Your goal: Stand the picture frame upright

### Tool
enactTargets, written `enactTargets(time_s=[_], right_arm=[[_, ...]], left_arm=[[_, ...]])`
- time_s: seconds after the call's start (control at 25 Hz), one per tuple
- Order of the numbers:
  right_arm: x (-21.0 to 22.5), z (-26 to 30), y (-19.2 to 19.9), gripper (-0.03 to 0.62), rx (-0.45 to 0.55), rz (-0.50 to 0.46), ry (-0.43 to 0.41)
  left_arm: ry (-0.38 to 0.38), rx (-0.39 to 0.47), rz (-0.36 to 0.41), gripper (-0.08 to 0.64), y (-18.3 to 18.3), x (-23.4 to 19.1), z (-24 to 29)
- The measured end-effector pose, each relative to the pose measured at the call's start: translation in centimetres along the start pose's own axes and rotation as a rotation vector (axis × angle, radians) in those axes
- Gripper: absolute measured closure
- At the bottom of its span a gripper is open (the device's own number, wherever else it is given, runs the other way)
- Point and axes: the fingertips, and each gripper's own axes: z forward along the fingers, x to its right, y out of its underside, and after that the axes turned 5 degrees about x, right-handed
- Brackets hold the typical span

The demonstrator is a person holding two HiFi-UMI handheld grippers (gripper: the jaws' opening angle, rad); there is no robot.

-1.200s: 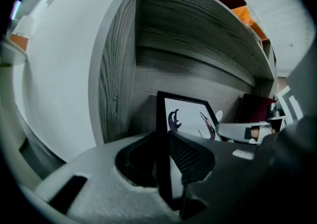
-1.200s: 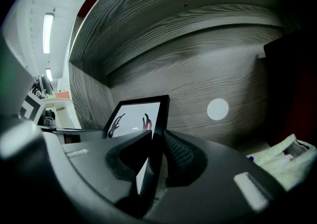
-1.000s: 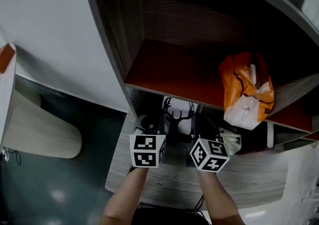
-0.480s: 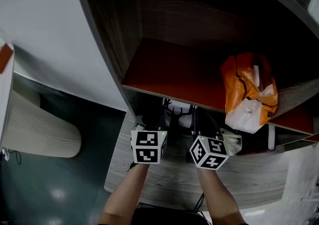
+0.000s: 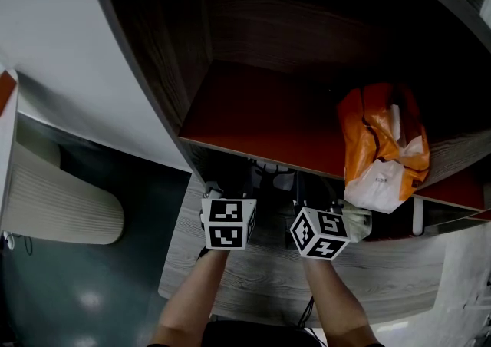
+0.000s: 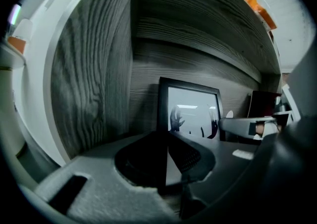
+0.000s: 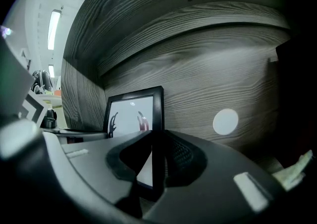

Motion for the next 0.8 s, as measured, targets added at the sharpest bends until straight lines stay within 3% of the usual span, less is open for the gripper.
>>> enactTargets(time_s=[0.8], right_arm=[[0.2,1.1,0.0,0.522,0.012,0.020,-0.024]], left_arm=[[-0.016,0.004,-0.003,0.495,0.1,-0.7,2.1]])
